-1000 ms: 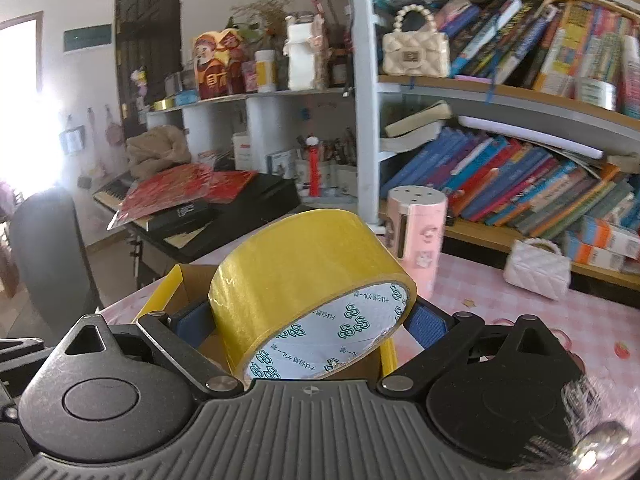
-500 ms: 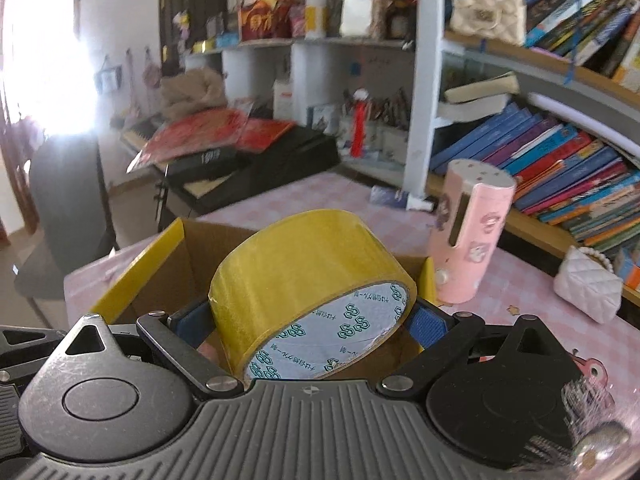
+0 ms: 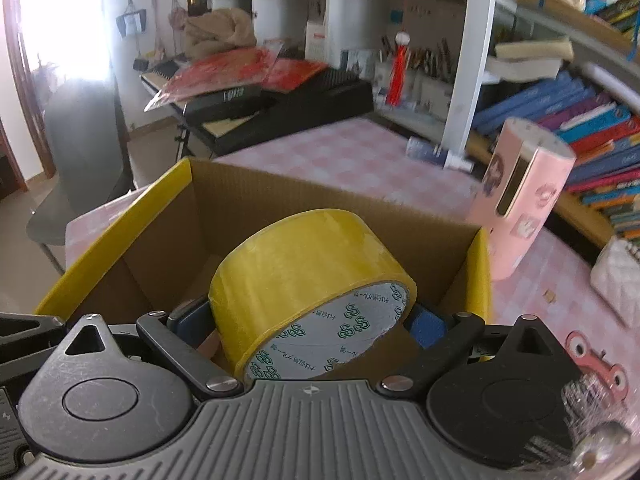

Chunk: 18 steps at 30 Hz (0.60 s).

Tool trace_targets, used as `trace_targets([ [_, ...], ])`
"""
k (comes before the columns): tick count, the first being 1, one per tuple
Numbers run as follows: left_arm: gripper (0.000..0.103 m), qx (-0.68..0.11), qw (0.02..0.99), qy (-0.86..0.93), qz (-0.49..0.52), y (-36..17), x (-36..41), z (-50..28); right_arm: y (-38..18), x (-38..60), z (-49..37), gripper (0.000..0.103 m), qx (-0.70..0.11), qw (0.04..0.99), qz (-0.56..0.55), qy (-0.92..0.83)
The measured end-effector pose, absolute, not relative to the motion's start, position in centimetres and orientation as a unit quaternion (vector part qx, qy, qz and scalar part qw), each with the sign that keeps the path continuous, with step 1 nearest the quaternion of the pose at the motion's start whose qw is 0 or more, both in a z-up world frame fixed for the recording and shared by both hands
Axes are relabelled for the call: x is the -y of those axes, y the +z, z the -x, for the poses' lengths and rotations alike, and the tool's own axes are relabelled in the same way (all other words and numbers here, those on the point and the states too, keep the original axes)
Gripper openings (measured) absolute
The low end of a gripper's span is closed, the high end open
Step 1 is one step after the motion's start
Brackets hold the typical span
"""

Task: Organize objects
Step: 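Open the left tool to drop the white box while the right tool releases the tape into the box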

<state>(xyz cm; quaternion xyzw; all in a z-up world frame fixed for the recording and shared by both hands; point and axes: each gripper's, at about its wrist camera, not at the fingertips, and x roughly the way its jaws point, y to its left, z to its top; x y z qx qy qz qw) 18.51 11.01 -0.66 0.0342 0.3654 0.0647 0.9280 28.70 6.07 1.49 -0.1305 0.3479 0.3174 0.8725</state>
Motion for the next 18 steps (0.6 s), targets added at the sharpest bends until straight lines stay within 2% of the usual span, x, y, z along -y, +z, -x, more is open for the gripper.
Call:
trace_targets([
  [14, 0.015, -0.371, 0.926, 0.07, -0.023, -0.9, -11.1, -18.5, 0.3, -7.5, -29.9, 0.098, -0.41, 0.835, 0.162, 0.331],
  [18, 0.02, -0.362, 0.929, 0.076, -0.026, -0.7, -11.0, -18.1, 0.3, -7.5, -29.7, 0.098, -0.408, 0.835, 0.164, 0.332],
])
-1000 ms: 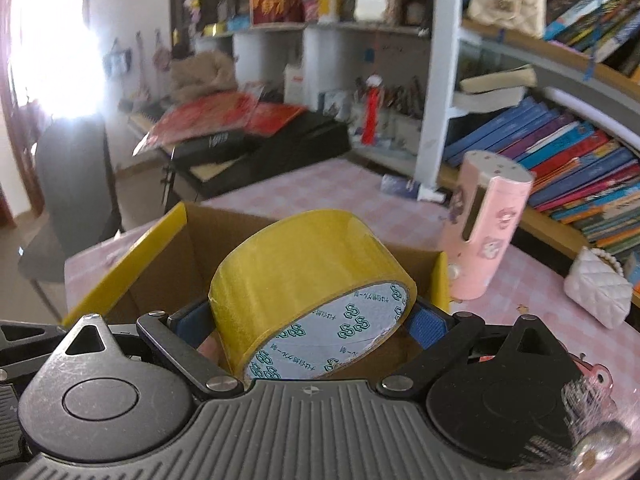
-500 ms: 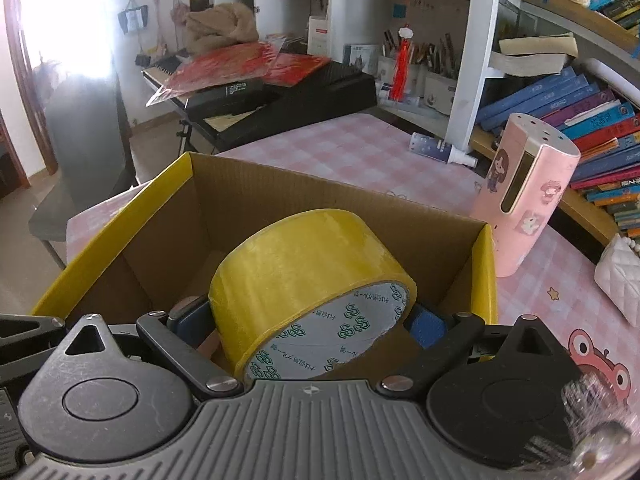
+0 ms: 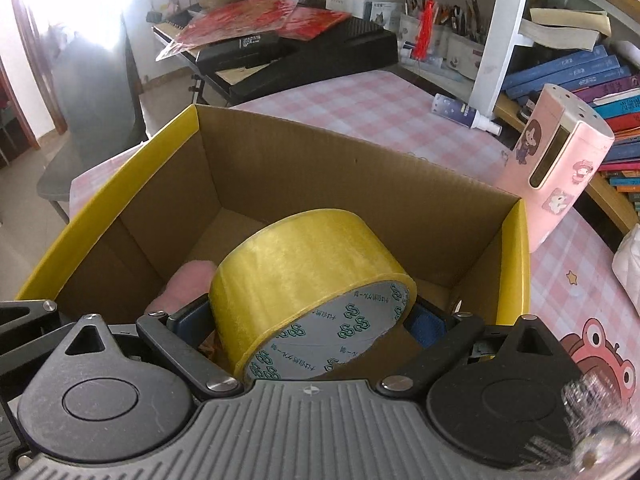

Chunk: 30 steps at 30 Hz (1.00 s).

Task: Organize objects
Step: 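Open the left tool to drop the white box while the right tool releases the tape into the box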

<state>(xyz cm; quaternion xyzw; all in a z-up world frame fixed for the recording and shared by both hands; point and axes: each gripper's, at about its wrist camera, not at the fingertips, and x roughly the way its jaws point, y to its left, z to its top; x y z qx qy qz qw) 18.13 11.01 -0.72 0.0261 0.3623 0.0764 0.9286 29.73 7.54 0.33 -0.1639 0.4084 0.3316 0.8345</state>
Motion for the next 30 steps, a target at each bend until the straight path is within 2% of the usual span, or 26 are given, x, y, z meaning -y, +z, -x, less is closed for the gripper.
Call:
trace_targets([
  [6, 0.02, -0.343, 0.936, 0.082, -0.025, 0.0, -11.1, -17.5, 0.4, -7.4, -29.7, 0.099, -0.408, 0.837, 0.156, 0.329],
  [12, 0.032, -0.32, 0.944, 0.08, -0.02, 1.0, -11.3, -16.4, 1.5, -6.7, -28.4, 0.1, -0.366, 0.86, 0.155, 0.321],
  [14, 0.042, -0.311, 0.946, 0.084, -0.02, 1.4, -11.3, -15.9, 2.0, -6.3, -27.9, 0.1, -0.359, 0.864, 0.148, 0.32],
  [16, 0.071, -0.3, 0.95, 0.091, -0.021, 1.7, -11.4, -15.4, 2.6, -5.7, -27.3, 0.1, -0.346, 0.873, 0.133, 0.316],
  [17, 0.075, -0.293, 0.951, 0.094, -0.02, 1.9, -11.5, -15.1, 3.0, -5.4, -27.0, 0.1, -0.339, 0.878, 0.126, 0.313],
  [30, 0.086, -0.245, 0.963, 0.115, -0.002, 3.9, -12.5, -10.8, 7.5, 0.5, -21.3, 0.098, -0.234, 0.938, 0.031, 0.253],
])
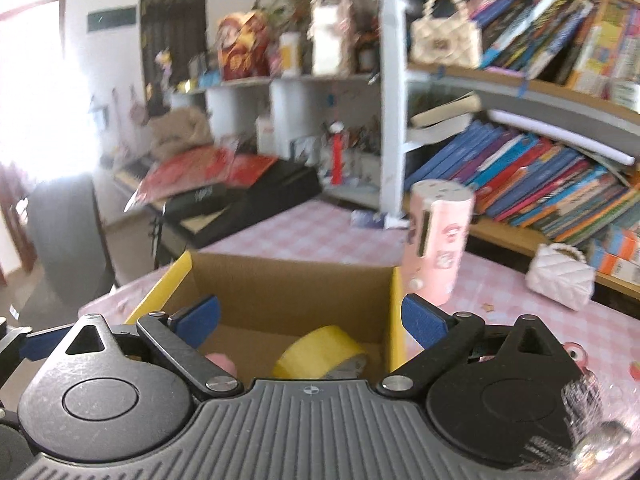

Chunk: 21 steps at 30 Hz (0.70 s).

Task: Organize objects
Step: 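Open the left tool to drop the white box while the right tool releases the tape into the box, then withdraw both open tools from the yellow box back toward the desk objects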

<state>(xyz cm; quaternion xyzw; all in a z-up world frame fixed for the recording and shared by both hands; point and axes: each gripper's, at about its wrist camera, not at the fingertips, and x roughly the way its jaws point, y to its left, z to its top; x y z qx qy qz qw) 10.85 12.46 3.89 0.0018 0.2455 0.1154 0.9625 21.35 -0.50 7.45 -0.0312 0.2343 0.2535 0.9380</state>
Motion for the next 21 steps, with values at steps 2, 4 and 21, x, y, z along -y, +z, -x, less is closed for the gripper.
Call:
trace_targets([
  [2, 0.086, -0.244, 0.962, 0.121, 0.004, 4.0, -12.8, -10.2, 7.6, 1.2, -20.4, 0.098, -0.225, 0.943, 0.023, 0.243],
  [4, 0.087, -0.244, 0.962, 0.125, 0.009, 4.0, -12.9, -9.7, 7.5, 1.9, -19.4, 0.098, -0.218, 0.948, 0.019, 0.233],
  [21, 0.087, -0.289, 0.946, 0.141, 0.033, 2.1, -14.0, -2.7, 3.6, 2.3, -9.3, 0.095, -0.252, 0.945, 0.055, 0.2],
])
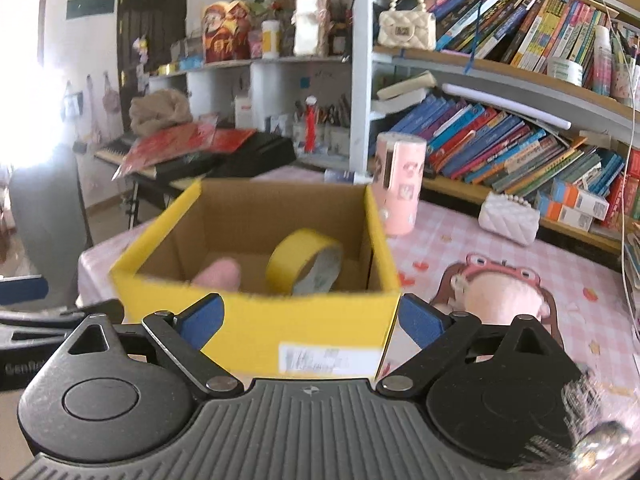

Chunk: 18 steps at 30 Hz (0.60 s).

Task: Organize objects
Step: 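Withdraw both open tools from the yellow box back toward the desk objects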

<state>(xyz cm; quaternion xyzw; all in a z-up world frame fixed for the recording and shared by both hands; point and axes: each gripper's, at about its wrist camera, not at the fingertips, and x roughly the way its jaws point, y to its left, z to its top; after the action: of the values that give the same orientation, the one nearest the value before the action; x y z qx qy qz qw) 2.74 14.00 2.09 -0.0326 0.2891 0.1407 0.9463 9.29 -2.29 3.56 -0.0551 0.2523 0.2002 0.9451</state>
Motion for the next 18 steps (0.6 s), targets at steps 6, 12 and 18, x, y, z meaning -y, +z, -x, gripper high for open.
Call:
trace_targets([
  [6, 0.088, -0.316, 0.94, 0.126, 0.032, 1.1, -14.1, -0.5, 1.9, 1.6, -5.6, 0.094, -0.272, 0.939, 0.079, 0.196],
  [12, 0.088, -0.336, 0.935, 0.113, 0.028, 0.4, -14.1, 1.0, 0.8, 1.6, -3.4, 0.092, -0.294, 0.935, 0.082, 0.182],
  [18, 0.088, -0.34, 0.935, 0.1, 0.024, 0.2, -13.9, 2.5, 0.3, 1.8, -1.6, 0.092, -0.306, 0.934, 0.077, 0.167],
])
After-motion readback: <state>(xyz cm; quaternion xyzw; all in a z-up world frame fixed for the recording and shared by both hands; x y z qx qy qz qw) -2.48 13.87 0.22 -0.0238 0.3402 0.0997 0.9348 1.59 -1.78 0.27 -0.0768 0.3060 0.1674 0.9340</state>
